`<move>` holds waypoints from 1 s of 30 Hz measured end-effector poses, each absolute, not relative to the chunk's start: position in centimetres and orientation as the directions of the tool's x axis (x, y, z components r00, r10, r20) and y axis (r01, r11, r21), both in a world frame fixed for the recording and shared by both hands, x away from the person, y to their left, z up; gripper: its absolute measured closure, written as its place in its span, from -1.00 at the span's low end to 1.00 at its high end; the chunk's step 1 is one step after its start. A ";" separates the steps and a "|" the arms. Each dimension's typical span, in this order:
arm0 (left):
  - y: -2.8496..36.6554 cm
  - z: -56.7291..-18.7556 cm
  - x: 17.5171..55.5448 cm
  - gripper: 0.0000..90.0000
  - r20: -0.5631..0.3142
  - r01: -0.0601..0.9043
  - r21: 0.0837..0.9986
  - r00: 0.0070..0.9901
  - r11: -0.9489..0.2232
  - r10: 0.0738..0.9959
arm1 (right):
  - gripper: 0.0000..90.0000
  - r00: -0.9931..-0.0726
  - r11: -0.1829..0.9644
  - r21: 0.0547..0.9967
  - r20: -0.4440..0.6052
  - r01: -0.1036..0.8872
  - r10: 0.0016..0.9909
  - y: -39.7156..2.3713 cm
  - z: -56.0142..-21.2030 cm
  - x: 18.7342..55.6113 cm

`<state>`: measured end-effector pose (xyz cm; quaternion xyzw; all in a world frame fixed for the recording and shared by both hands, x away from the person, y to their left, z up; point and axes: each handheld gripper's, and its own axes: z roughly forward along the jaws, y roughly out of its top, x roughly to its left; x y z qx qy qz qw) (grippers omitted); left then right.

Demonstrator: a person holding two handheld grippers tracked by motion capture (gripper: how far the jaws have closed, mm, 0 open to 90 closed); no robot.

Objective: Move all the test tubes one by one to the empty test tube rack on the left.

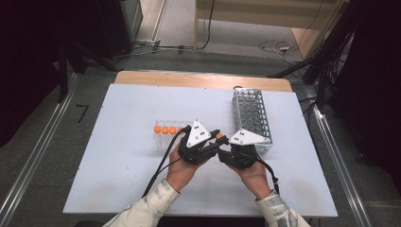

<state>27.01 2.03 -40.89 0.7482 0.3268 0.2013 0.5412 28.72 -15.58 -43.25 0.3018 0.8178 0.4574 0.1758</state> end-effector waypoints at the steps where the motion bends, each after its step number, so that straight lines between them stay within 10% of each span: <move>1: 2.1 -40.7 27.0 0.55 -0.056 0.269 0.944 0.703 -0.192 0.709 | -0.24 -0.758 0.403 0.850 -0.007 0.339 0.652 -15.6 -43.3 28.8; 8: 3.7 -39.1 27.2 0.55 -0.063 0.253 0.955 0.687 -0.157 0.724 | -0.55 -0.773 0.369 0.847 0.074 0.382 0.630 -16.3 -43.5 29.2; 30: 8.5 -39.6 28.1 0.55 -0.090 0.283 0.955 0.552 -0.085 0.829 | -0.57 -0.749 0.374 0.830 0.077 0.414 0.658 -16.5 -44.0 29.4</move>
